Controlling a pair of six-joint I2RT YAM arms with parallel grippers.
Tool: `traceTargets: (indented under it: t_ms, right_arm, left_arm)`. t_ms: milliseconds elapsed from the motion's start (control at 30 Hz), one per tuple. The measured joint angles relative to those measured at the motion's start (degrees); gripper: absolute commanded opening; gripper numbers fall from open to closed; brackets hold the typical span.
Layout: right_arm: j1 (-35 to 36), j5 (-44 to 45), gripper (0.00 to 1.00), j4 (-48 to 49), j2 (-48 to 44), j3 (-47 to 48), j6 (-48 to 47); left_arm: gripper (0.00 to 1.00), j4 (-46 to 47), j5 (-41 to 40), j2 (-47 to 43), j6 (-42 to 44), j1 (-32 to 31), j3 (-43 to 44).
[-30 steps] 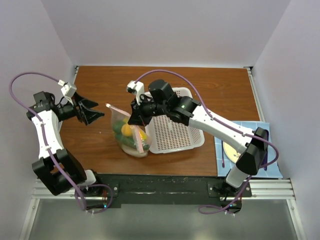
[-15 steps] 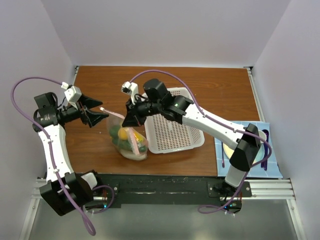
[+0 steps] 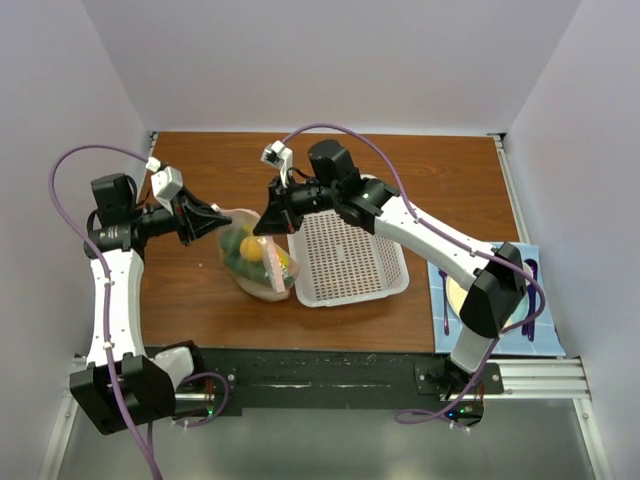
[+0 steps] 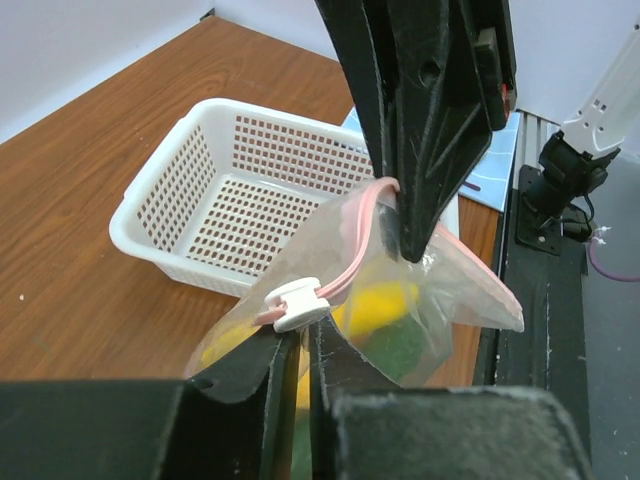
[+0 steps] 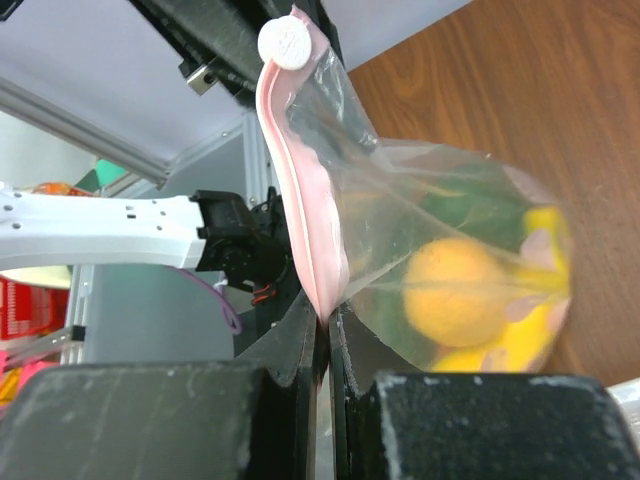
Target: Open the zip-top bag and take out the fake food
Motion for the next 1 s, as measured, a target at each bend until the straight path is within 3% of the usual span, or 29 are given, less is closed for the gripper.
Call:
traceTargets:
  t_ms: [100,233,267,333,367,433,600,767,900,1000]
  right_arm:
    - [-0.1,-1.5,0.00,1.4,0.0,-1.3,1.0]
    - [-0.2,-3.0,0.03,2.0,0.0,-1.8,1.4]
    - [-0.3,-3.3,0.08,2.0,0.0,-1.8,1.4]
    - [-0.7,-3.8,0.31,1.8,0.0,-1.8,0.9]
    - [-1.0,-3.8,0.35,1.5,0.0,-1.8,0.6]
    - [-1.7,-3.2,0.55,0.3,-0.4,-1.8,-0.7]
    - [-3.6,4.3,0.78,-6.2,-1.6,0.8,-6.2]
    - [-3.8,9.2,0.80,-10.1,-1.6,9.3,-10.7]
    - [-1.9,9.4,0.65,-11.0,0.2,19.6,-13.2]
    - [0.3,8.8,0.59,-10.9,2.7,25.7,-14.3]
  left_arm:
    - [0.00,-0.9,-0.2,1.2,0.6,-0.1,1.0]
    - [0.00,-1.7,-0.2,1.2,1.6,-0.1,1.8]
    - [0.00,-1.7,-0.2,1.1,1.6,-0.2,1.8]
    - [0.00,-1.6,-0.2,1.0,1.4,-0.2,1.8]
    - [0.00,-1.3,-0.2,1.0,1.3,-0.2,1.8]
    - [0.00,-0.4,-0.2,1.0,0.7,-0.2,1.8]
    - [0.00,0.8,-0.2,0.7,0.3,-0.3,1.8]
    - [0.01,0.9,-0.2,-1.7,1.5,-0.3,1.8]
    - [0.05,0.5,-0.2,-4.8,3.4,-0.4,1.7]
    - [0.06,-1.1,-0.2,-6.4,5.2,-0.4,1.7]
